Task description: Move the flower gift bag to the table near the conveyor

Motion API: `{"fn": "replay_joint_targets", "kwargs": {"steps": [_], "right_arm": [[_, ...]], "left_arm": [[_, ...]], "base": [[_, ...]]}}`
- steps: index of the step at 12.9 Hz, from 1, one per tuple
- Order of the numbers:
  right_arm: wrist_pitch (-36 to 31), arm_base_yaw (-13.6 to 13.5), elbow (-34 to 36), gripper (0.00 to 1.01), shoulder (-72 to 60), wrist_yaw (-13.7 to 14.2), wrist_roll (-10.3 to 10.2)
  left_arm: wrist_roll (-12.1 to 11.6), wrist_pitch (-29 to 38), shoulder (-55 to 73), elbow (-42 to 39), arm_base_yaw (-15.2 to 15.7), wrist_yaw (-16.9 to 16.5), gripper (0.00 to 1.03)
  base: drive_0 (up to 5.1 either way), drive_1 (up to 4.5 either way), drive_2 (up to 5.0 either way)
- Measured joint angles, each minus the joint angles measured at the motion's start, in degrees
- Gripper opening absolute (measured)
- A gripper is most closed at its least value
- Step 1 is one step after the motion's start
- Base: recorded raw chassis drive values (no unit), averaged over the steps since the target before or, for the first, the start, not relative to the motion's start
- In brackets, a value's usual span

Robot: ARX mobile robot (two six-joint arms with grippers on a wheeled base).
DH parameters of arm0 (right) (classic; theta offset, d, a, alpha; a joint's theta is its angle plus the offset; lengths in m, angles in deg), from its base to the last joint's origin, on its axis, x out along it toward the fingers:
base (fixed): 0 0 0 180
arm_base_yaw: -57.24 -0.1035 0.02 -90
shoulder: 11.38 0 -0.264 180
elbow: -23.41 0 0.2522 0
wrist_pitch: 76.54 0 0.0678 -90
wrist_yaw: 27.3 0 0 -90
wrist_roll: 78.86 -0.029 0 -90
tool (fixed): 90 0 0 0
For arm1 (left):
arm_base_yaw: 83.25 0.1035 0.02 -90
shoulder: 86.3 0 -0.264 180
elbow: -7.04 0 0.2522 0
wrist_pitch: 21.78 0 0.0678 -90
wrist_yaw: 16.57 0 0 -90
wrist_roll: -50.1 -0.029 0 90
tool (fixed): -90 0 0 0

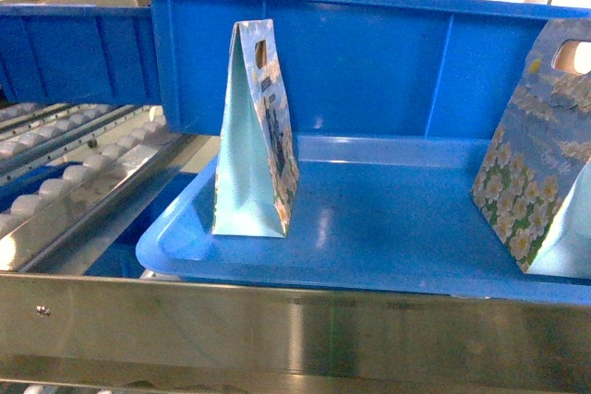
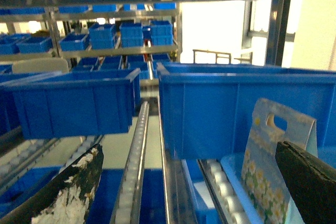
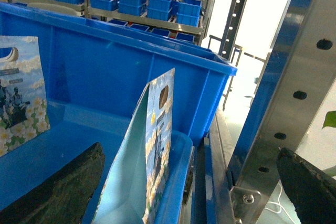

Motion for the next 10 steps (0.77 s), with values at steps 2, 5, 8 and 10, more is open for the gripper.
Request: {"fn": "replay_joint_targets", "kwargs": {"steps": [2, 5, 8, 10], "right_arm": [[-0.1, 0.0, 0.0, 0.98, 0.0, 0.1, 0.2], [-2.4, -2.0, -4.5, 0.98, -5.6, -0.5, 1.0], [-5.2, -4.5, -11.3, 0.98, -15.8, 0.8, 3.2], [-5.3, -4.4, -17.3, 0.98, -23.1, 3.2, 3.1]], "left_arm": [[0.0, 0.0, -0.1, -0.2, 0.0, 0.0, 0.98], [0.0, -0.1, -0.1, -0.2, 0.0, 0.0, 0.98], [0.0, -0.1, -0.1, -0.2, 0.0, 0.0, 0.98], [0.0, -0.1, -0.1, -0.2, 0.0, 0.0, 0.98]], "base": [[0.0, 0.00, 0.0], [0.0, 0.00, 0.0], [0.0, 0.00, 0.0], [0.0, 0.00, 0.0]]}}
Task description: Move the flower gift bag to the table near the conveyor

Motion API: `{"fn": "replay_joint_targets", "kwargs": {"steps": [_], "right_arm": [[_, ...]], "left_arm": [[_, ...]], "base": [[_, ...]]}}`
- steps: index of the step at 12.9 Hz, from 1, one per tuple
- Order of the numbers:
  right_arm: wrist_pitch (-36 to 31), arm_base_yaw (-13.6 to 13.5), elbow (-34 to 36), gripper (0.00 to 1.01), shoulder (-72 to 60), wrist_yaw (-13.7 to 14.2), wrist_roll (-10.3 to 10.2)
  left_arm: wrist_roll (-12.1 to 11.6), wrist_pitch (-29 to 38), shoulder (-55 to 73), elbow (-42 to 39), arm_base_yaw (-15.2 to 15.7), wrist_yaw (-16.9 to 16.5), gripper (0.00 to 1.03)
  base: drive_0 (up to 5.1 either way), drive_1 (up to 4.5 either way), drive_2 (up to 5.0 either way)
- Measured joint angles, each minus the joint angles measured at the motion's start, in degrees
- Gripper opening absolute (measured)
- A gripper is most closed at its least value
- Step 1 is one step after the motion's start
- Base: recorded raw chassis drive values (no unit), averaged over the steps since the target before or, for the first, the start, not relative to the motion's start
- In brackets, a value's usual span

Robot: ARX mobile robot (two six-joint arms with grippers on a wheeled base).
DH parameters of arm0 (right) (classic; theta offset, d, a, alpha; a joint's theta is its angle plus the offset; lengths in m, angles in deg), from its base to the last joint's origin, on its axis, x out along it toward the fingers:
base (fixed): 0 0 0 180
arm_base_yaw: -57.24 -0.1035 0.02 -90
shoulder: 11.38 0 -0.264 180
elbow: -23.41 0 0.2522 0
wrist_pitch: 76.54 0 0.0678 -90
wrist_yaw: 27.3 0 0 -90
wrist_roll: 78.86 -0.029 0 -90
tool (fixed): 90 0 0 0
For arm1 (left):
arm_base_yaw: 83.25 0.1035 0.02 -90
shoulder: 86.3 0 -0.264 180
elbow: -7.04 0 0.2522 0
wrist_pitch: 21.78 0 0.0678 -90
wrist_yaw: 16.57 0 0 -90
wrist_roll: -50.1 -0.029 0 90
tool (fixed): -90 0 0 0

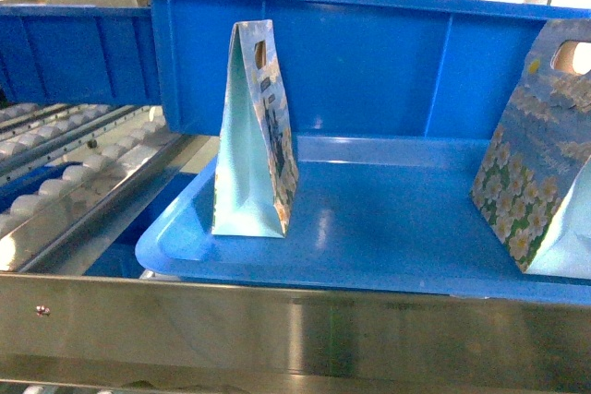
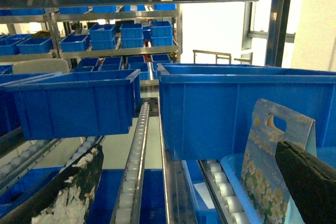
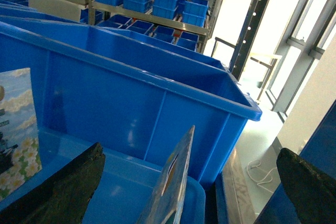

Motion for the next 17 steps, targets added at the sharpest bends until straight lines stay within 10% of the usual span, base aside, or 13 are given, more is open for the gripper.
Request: {"fn": "replay_joint_targets", "kwargs": {"steps": [11, 17], "right_arm": [[2.1, 0.7, -9.1, 0.98, -23.6, 5.7, -2.3], [-1.3, 1.6, -8.5, 0.47, -25.7, 5.9, -3.0]], "left_arm": [[0.0, 0.0, 0.0, 0.0, 0.0, 0.0, 0.98], [0.0, 0.0, 0.0, 0.0, 0.0, 0.0, 0.98]], "base": [[0.0, 0.00, 0.0], [0.0, 0.00, 0.0]]}}
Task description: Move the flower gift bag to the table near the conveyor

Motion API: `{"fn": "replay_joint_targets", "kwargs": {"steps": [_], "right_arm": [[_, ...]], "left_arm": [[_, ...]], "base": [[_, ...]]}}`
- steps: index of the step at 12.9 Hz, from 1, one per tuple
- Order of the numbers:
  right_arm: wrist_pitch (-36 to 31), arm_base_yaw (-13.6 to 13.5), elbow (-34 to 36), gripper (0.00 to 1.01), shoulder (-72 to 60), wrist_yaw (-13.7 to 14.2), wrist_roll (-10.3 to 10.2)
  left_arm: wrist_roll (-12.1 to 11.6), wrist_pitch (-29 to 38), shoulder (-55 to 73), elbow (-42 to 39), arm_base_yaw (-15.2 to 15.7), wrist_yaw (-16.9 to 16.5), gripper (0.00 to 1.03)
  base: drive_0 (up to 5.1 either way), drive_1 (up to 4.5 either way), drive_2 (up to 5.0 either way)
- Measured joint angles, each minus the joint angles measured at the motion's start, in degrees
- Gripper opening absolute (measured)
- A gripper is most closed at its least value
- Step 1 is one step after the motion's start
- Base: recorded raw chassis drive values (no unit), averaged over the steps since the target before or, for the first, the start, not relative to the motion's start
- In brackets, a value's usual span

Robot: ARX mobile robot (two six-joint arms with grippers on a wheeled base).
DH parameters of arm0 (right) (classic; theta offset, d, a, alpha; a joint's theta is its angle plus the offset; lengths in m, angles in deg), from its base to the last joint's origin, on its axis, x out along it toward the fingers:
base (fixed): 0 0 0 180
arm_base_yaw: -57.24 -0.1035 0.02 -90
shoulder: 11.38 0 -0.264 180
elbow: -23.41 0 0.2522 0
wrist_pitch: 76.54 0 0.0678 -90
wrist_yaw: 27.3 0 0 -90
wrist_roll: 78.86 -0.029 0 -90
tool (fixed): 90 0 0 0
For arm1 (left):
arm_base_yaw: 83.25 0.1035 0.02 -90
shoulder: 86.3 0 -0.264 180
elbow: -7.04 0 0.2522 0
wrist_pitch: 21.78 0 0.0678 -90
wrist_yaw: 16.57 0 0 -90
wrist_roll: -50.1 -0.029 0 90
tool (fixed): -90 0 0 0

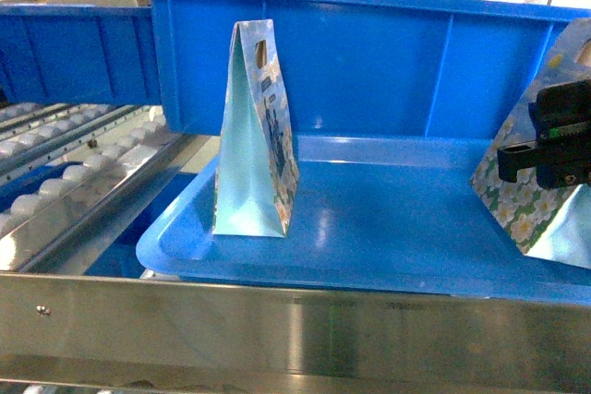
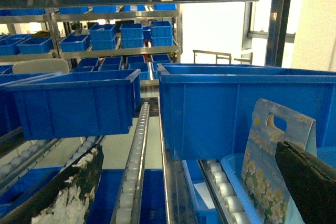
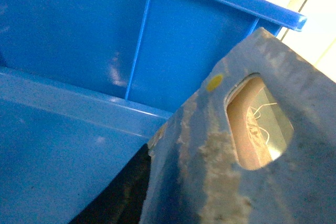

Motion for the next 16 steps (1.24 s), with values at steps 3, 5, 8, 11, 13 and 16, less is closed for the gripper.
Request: {"fn": "replay_joint_targets", "kwargs": {"steps": [3, 5, 8, 11, 13, 16], "right_arm": [[-0.4, 0.0, 0.4, 0.22, -0.3, -0.7, -0.6], [-0.8, 0.3, 0.5, 0.05, -0.3, -1.6, -1.0], [-1.1, -0.1, 1.8, 0.02, 1.7, -2.9, -1.4], [-1.0, -0.5, 2.6, 0.02, 5.7, -3.8, -1.2], [0.1, -0.5, 3.7, 0.02, 11.1, -4.8, -0.4], [-1.4, -0.5, 8.4, 0.02, 23.2, -5.6, 1.2]], "left_arm": [[0.0, 0.0, 0.0, 0.0, 0.0, 0.0, 0.98], [0.0, 0.0, 0.0, 0.0, 0.0, 0.0, 0.98], [0.0, 0.0, 0.0, 0.0, 0.0, 0.0, 0.98], [0.0, 0.0, 0.0, 0.0, 0.0, 0.0, 0.98], [0.0, 0.0, 0.0, 0.0, 0.0, 0.0, 0.98], [0.0, 0.0, 0.0, 0.0, 0.0, 0.0, 0.98]], "base": [[0.0, 0.00, 0.0], [0.0, 0.00, 0.0], [0.0, 0.00, 0.0], [0.0, 0.00, 0.0], [0.0, 0.00, 0.0], [0.0, 0.00, 0.0]]}}
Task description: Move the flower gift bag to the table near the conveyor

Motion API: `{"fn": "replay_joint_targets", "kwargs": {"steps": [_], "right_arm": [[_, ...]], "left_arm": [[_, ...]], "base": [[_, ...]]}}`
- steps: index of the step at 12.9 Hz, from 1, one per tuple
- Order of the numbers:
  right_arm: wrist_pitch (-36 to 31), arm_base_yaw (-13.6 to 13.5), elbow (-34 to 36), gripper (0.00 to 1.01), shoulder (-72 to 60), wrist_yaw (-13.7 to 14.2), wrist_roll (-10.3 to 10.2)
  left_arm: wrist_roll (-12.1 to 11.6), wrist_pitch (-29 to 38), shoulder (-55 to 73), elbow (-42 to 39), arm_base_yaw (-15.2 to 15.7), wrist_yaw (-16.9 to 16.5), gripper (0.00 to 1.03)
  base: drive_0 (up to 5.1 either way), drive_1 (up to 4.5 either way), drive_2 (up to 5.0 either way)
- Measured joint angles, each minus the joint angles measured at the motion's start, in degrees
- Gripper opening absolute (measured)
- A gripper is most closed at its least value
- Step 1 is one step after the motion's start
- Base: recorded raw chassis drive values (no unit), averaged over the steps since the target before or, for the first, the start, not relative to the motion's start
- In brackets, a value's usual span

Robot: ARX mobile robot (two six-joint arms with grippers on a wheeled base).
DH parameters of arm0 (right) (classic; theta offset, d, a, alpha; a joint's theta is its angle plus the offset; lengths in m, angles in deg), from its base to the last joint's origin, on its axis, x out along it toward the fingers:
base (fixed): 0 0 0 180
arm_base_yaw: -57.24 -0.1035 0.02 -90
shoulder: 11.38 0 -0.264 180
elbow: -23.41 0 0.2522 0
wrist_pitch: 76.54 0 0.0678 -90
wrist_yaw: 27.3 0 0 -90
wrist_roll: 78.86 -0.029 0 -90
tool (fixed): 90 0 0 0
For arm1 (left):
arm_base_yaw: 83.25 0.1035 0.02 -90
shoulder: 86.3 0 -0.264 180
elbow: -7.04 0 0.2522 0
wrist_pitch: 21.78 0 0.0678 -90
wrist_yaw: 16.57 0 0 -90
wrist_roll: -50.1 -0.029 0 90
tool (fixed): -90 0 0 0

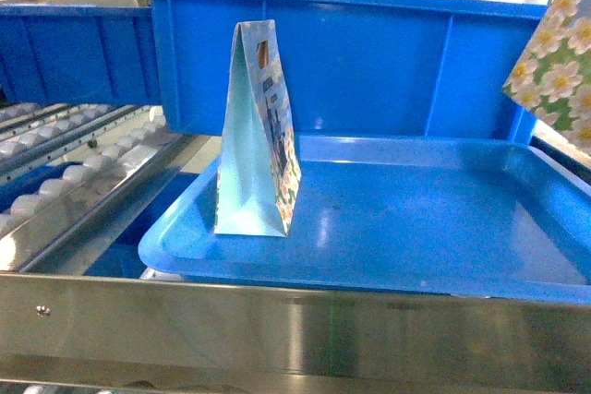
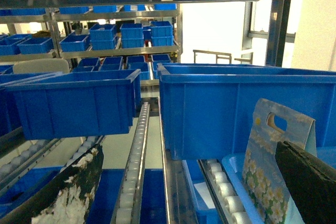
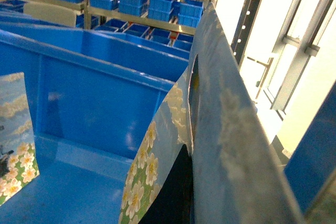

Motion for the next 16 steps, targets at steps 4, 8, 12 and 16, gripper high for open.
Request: {"fn": "replay_joint_targets", "kwargs": {"steps": [4, 8, 12, 16], "right_arm": [[13.4, 1.6, 8.2, 0.02, 28.5, -1.5, 0.6], [19.0, -3.2, 12.5, 0.02, 37.0, 3.3, 1.5], [18.8, -3.4, 12.5, 0.02, 36.9, 3.5, 1.5], [18.8, -3.4, 12.5, 0.02, 36.9, 3.5, 1.5]], "left_arm": [[0.0, 0.0, 0.0, 0.0, 0.0, 0.0, 0.98], [0.0, 0.0, 0.0, 0.0, 0.0, 0.0, 0.98], [-0.3, 2.5, 2.5, 0.5, -0.9, 1.7, 0.98], [-0.7, 6.7, 18.0, 14.1, -5.5, 4.1, 0.98]], "base": [[0.0, 0.00, 0.0], [0.0, 0.00, 0.0], [0.0, 0.00, 0.0], [0.0, 0.00, 0.0]]}}
